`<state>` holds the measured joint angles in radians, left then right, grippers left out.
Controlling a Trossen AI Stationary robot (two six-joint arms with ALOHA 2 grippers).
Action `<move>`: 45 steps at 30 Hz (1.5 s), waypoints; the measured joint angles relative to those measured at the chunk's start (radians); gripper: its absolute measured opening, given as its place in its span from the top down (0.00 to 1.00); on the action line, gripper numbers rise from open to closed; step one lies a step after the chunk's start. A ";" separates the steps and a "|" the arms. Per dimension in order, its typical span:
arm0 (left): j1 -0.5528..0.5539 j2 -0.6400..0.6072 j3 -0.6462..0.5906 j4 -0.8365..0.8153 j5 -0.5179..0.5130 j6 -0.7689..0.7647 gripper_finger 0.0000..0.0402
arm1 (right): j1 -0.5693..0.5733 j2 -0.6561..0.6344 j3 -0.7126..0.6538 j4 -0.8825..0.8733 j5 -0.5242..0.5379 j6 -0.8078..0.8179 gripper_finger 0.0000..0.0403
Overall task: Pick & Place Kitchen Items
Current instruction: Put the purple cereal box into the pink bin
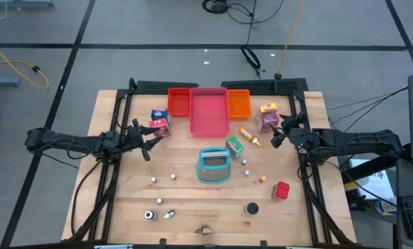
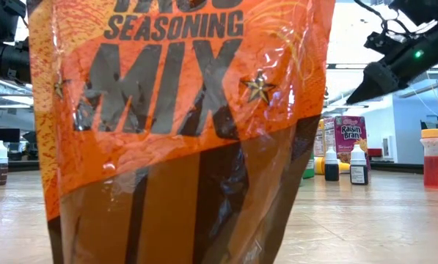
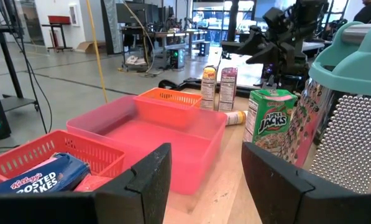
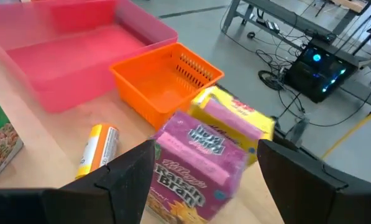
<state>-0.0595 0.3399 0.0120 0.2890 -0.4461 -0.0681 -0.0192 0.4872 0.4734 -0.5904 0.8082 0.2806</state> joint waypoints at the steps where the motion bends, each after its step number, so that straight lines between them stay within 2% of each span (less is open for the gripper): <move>1: 0.000 0.000 0.000 0.000 0.000 0.000 0.51 | -0.001 0.008 0.027 -0.043 0.000 0.019 0.31; 6: 0.000 0.000 0.000 0.000 0.000 0.000 0.51 | -0.001 0.054 0.108 -0.119 -0.018 0.069 0.31; 16: 0.000 0.000 0.000 0.000 0.000 0.000 0.51 | -0.004 0.203 0.156 -0.208 -0.081 0.129 0.31; 24: 0.000 0.000 0.000 0.000 0.000 0.000 0.51 | -0.073 0.276 0.217 -0.294 -0.120 0.161 0.31; 38: 0.000 0.000 0.000 0.000 0.000 0.003 0.51 | -0.176 0.325 0.215 -0.263 -0.251 0.099 0.31; 45: 0.000 0.000 0.000 0.000 0.000 0.004 0.51 | -0.245 0.399 0.207 -0.238 -0.311 0.055 0.31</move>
<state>-0.0594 0.3401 0.0120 0.2890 -0.4461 -0.0643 -0.2637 0.8857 0.6807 -0.8287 0.4972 0.3356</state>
